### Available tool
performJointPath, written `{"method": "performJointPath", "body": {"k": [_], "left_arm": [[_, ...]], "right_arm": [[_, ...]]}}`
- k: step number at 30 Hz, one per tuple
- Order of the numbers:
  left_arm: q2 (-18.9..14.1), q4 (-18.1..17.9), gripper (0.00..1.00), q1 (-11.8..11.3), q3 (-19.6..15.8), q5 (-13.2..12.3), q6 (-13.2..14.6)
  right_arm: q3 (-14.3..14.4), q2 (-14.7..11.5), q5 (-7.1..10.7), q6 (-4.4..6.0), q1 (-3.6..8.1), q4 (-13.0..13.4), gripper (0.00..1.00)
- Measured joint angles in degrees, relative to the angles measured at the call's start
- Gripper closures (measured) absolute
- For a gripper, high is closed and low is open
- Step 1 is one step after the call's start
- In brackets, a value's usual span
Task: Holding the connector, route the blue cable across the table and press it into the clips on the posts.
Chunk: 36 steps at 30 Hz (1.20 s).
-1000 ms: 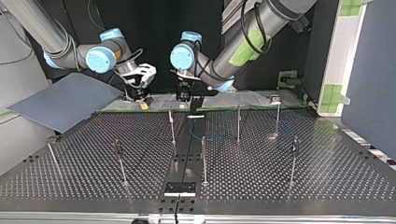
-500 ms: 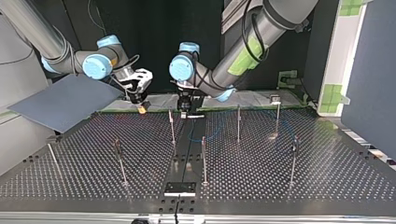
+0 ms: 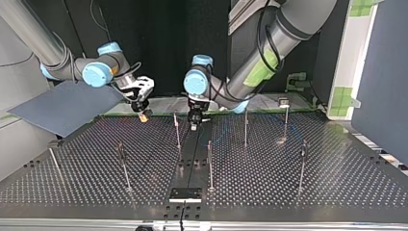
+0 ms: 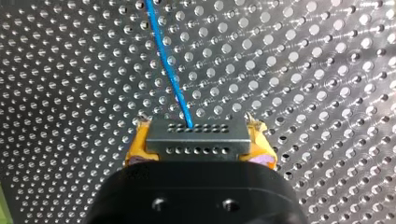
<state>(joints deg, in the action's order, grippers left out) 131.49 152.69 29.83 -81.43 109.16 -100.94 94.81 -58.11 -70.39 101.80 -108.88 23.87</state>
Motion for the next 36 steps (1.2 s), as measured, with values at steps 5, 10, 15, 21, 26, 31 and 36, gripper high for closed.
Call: {"method": "performJointPath", "body": {"k": [5, 10, 15, 21, 26, 31, 36], "left_arm": [[0.01, 0.27, 1.0, -1.05, 1.17, -1.33, -0.03], [0.01, 0.7, 1.0, -1.46, 1.37, -1.63, 0.0], [-0.02, 1.31, 1.0, -1.48, 1.42, -1.62, 0.07], [-0.05, 2.39, 0.85, -0.87, 1.43, -0.86, 0.49], [-0.07, 4.14, 0.33, 0.24, 1.45, 1.03, 1.65], [-0.12, 6.38, 0.02, 1.6, 1.43, 3.31, 3.18], [-0.23, 8.56, 0.02, 2.89, 1.44, 5.5, 4.91]], "right_arm": [[-1.65, 1.15, 0.93, 0.0, 0.37, -0.2, 1.0], [-3.99, 1.75, 1.67, 0.0, 0.93, -0.7, 1.0], [-5.75, 1.8, 2.12, 0.0, 1.46, -1.14, 1.0], [-6.22, 1.81, 2.25, -0.23, 1.84, -1.55, 1.0], [-6.24, 1.82, 2.27, -0.66, 2.07, -2.17, 1.0], [-6.24, 1.82, 2.27, -1.13, 2.27, -2.79, 1.0], [-6.25, 1.82, 2.27, -1.38, 2.74, -2.94, 1.0]]}}
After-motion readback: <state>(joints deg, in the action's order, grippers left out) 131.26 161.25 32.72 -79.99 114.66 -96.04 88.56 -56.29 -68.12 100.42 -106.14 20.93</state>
